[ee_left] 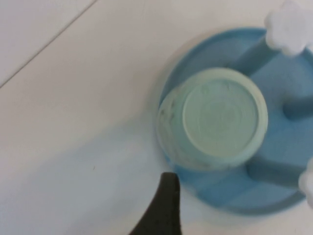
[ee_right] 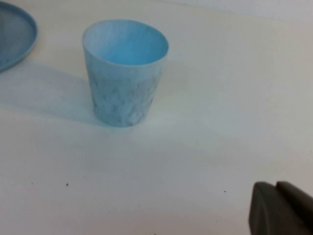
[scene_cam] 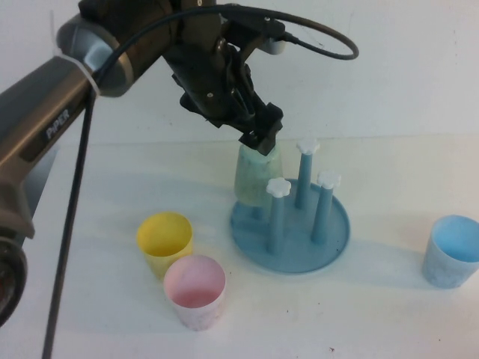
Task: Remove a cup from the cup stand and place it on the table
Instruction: Pick up the cup from the rack
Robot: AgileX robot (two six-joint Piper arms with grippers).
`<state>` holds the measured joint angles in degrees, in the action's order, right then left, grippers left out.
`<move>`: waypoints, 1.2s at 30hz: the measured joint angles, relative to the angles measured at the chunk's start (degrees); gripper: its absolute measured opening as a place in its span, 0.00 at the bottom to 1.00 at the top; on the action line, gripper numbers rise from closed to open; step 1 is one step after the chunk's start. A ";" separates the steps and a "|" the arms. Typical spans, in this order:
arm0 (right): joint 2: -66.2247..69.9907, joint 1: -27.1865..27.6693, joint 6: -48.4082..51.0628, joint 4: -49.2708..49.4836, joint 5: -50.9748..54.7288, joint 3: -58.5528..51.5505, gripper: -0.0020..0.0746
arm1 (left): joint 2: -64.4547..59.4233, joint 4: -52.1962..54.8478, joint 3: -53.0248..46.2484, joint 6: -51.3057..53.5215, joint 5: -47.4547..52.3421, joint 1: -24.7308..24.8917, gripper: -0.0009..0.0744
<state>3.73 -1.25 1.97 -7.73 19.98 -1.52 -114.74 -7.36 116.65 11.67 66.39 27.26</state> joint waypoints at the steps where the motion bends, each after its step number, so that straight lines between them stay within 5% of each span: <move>1: 0.00 0.00 0.00 0.00 0.00 0.00 0.02 | -0.74 -0.43 0.26 0.00 -0.67 0.00 0.92; 14: 0.00 0.00 0.00 0.00 0.00 0.00 0.02 | -6.76 -3.67 0.54 -0.22 -9.28 0.34 0.93; 36: 0.00 0.00 0.00 0.00 0.00 0.00 0.02 | -11.06 -0.39 0.54 -0.88 -8.09 0.46 0.92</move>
<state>3.73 -1.25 1.97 -7.73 19.98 -1.52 -125.80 -7.76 117.19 10.78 58.31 27.72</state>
